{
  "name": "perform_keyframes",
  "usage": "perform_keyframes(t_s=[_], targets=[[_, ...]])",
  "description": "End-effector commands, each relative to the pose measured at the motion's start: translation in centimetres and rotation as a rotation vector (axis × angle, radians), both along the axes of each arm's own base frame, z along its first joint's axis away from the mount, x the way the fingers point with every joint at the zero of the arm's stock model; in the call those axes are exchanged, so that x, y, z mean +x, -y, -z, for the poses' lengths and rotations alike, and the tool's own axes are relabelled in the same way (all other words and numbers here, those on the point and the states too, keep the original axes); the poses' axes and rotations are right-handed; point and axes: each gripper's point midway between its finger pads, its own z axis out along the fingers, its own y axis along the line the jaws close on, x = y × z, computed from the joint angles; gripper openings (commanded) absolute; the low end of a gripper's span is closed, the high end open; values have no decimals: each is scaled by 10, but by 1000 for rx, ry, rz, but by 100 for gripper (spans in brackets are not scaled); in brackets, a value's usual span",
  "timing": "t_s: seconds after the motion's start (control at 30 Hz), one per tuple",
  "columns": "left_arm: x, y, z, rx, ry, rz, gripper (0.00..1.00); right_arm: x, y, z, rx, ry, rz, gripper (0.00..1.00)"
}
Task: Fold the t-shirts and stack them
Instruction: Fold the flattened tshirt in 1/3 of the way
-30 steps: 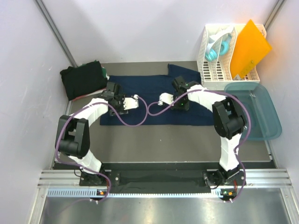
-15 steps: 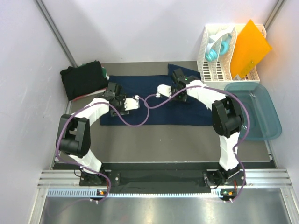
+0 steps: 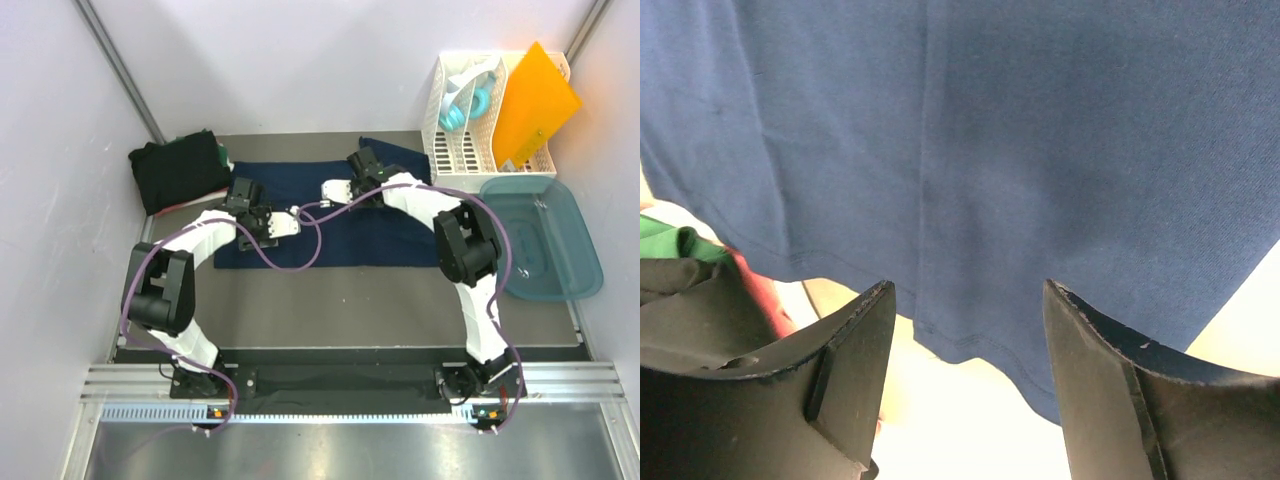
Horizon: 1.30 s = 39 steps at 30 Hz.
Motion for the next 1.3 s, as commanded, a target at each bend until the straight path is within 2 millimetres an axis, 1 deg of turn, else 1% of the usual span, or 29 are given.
perform_keyframes(t_s=[0.0,0.03,0.07,0.1,0.13,0.2,0.3,0.33,0.4,0.43,0.5,0.53,0.57,0.6,0.63,0.67,0.73,0.8,0.83,0.9,0.93,0.97,1.0,1.03,1.07,1.1,1.17,1.23,1.27], targets=[[5,8,-4,-29,11,3,65,26,-31,-31,30,181,-38,30],[5,8,-3,-29,9,4,65,36,-34,-41,45,250,-19,37],[5,9,-3,-31,10,5,65,40,-35,-49,56,297,-7,38],[6,9,-3,-32,10,6,65,39,-31,-44,43,326,3,39],[6,10,-3,-31,10,5,65,50,-31,-59,61,418,36,43],[7,11,-4,-32,11,9,65,55,-26,-66,68,465,72,45],[8,11,-6,-33,18,8,65,52,-11,-63,62,421,127,44],[8,11,-6,-28,18,9,65,44,-5,-53,49,359,131,43],[9,8,-6,-21,21,3,65,34,10,-53,76,290,181,41],[9,7,-6,-10,21,0,65,20,17,-44,74,203,185,39],[6,4,-7,-1,15,-8,66,5,38,-47,114,89,247,38],[4,2,-7,9,7,-5,67,-19,45,-37,123,-39,239,39],[-1,0,-7,15,-4,0,69,-31,60,-43,139,-88,251,39],[-4,-1,-8,20,-9,10,70,-47,68,-43,136,-134,252,41],[-10,-3,-4,27,-24,21,72,-57,74,-43,132,-150,243,41],[-14,-3,-7,27,-19,36,75,-78,85,-44,98,-158,205,42],[-26,-6,-1,57,-41,80,79,-100,97,-46,59,-160,178,47],[-35,-8,-4,74,-43,124,81,-135,110,-46,17,-213,131,51],[-43,-11,1,77,-65,138,82,-146,113,-51,20,-218,119,52],[-51,-12,0,81,-68,179,85,-175,120,-35,-5,-297,92,52],[-59,-15,6,91,-86,195,85,-181,123,-38,-3,-286,86,54],[-62,-16,6,92,-79,206,86,-195,126,-27,-24,-317,75,55],[-65,-19,8,98,-77,226,87,-199,127,-24,-26,-314,72,56],[-75,-22,17,108,-100,237,88,-203,126,-24,-21,-310,65,58],[-79,-23,18,110,-101,245,88,-212,124,-16,-22,-333,63,59],[-84,-23,21,103,-109,261,88,-214,120,-13,-12,-332,61,59],[-94,-25,33,105,-118,278,91,-225,113,1,-8,-358,50,59],[-103,-28,47,120,-131,306,92,-218,106,11,-6,-331,44,59],[-98,-27,49,120,-104,304,93,-218,103,17,-7,-327,45,59]])
